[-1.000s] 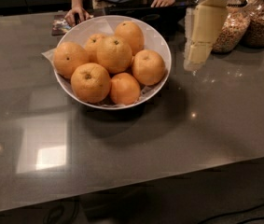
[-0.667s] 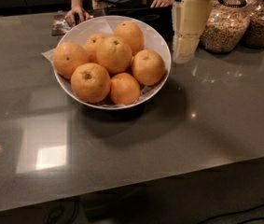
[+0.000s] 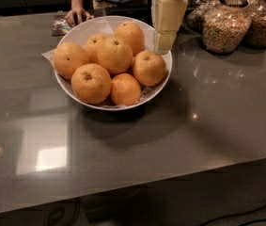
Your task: Pick orange from white bowl
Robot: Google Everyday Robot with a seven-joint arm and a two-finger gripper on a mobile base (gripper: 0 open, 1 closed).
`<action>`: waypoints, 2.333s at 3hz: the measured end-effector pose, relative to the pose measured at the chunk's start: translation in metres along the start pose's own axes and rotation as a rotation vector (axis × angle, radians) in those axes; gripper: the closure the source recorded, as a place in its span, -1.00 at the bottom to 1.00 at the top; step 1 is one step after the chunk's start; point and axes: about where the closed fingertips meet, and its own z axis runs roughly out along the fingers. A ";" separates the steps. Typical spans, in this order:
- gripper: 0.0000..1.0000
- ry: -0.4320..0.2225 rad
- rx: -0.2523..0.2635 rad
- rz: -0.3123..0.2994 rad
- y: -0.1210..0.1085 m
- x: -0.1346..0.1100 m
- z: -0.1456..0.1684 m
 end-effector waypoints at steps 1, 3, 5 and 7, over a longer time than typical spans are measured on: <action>-0.62 0.007 -0.037 -0.047 -0.010 -0.011 0.019; -0.52 0.026 -0.111 -0.169 -0.018 -0.042 0.059; -0.46 0.046 -0.158 -0.210 -0.022 -0.052 0.088; -0.46 0.066 -0.204 -0.218 -0.018 -0.054 0.111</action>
Offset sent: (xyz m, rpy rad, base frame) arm 0.0041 0.0400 -0.0531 -0.2076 0.1606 0.1741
